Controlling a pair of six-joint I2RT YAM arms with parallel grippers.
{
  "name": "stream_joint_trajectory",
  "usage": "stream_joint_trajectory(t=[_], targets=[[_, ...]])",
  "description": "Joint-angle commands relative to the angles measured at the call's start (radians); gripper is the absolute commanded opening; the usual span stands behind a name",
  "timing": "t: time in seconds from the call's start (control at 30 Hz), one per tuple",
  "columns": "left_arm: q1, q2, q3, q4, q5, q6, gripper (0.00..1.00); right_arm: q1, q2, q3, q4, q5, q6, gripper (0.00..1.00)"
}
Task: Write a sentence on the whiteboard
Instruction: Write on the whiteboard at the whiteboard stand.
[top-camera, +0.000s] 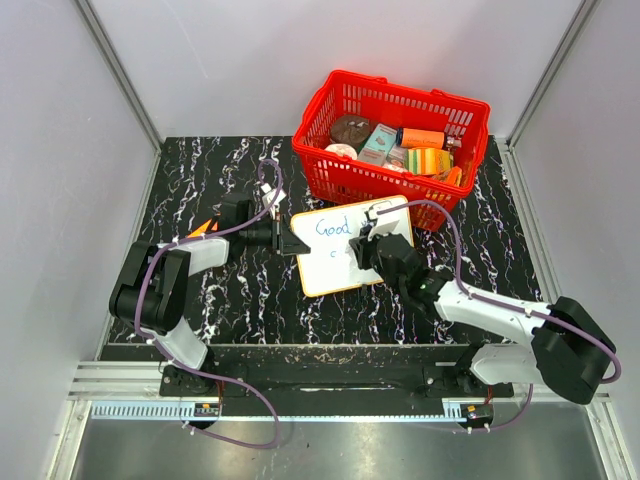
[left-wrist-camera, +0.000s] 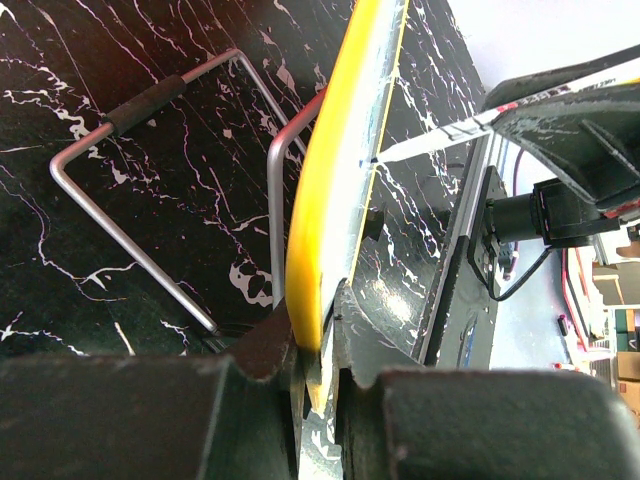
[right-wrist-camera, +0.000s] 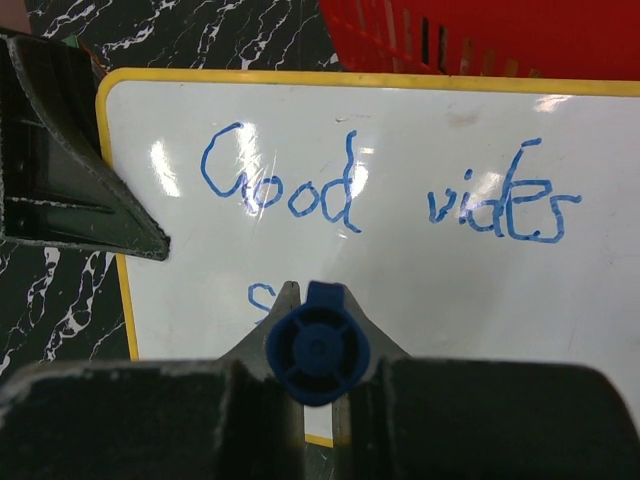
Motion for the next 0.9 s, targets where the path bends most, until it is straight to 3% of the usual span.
stream_joint_trajectory(t=[0.0, 0.87], targets=[[-0.019, 0.038, -0.010, -0.051, -0.153, 0.120, 0.00, -0.022, 0.009, 0.052, 0.036, 0.050, -0.015, 0.00], [-0.019, 0.041, -0.009, -0.051, -0.156, 0.120, 0.00, -0.026, -0.022, -0.009, -0.018, -0.022, 0.005, 0.00]])
